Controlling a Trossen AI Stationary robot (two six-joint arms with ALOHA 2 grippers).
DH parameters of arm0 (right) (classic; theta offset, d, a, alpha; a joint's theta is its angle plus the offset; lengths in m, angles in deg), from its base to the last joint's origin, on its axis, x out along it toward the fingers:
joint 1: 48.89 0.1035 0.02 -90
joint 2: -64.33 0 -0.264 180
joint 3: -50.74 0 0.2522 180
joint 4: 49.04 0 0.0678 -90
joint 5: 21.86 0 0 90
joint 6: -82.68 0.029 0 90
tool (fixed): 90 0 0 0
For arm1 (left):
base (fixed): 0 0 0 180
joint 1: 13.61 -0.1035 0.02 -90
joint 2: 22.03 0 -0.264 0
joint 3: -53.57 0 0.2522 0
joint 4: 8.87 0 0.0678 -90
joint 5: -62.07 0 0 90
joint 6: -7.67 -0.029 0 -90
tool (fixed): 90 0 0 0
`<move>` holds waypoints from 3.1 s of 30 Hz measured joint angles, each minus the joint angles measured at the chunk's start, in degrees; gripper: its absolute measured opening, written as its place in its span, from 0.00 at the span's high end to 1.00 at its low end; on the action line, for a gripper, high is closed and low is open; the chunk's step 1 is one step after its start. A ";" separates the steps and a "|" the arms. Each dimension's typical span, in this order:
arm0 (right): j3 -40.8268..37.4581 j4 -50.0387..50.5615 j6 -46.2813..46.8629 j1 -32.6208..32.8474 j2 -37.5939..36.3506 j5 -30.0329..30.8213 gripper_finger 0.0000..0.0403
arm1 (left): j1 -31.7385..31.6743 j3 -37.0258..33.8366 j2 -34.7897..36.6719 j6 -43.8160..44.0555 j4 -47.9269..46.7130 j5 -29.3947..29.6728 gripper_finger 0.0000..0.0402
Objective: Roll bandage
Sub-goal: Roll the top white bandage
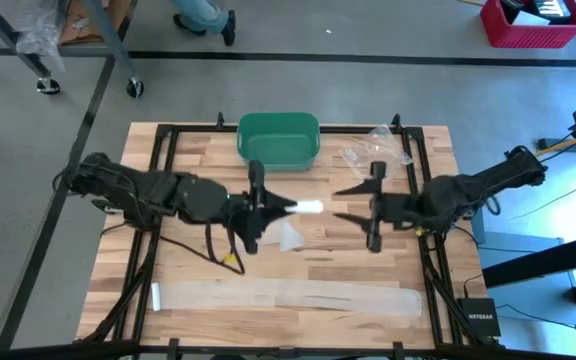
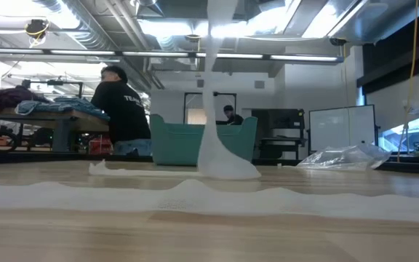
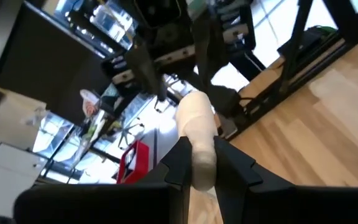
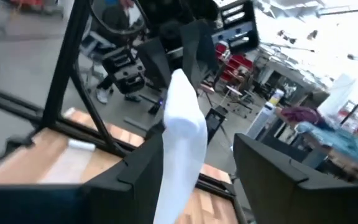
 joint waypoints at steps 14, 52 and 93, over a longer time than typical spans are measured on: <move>0.00 -5.22 -4.82 0.00 5.02 -4.85 0.51 | 4.22 -5.65 0.35 -1.44 7.22 7.21 0.89; 0.07 -11.28 -16.06 0.00 8.08 -0.43 0.87 | 4.22 -5.68 0.13 -2.32 9.66 8.54 0.89; 0.04 -15.14 -60.22 0.00 8.81 5.59 0.90 | -0.27 -5.41 4.23 41.14 1.08 2.27 0.49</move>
